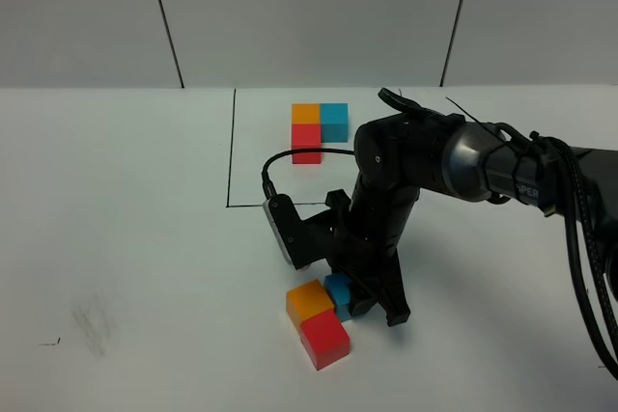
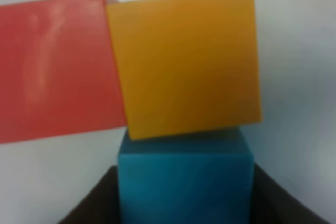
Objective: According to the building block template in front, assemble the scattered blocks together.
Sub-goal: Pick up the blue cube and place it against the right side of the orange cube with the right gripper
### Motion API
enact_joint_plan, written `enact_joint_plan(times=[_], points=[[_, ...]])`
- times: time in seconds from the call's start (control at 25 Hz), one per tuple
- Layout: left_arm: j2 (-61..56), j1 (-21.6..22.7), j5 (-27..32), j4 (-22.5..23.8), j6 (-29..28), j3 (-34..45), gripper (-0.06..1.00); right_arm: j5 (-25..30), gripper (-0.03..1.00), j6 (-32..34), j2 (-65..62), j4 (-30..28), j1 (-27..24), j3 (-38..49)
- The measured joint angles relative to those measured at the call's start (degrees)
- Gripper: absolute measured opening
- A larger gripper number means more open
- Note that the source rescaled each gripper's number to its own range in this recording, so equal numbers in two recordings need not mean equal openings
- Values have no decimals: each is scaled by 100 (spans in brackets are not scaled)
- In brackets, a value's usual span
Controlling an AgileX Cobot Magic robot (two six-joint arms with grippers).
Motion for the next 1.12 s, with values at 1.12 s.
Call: enact_joint_plan(times=[1.12], points=[[0,0,0,0,0,0,99,-208,1,-446,60,-223,155,-13]])
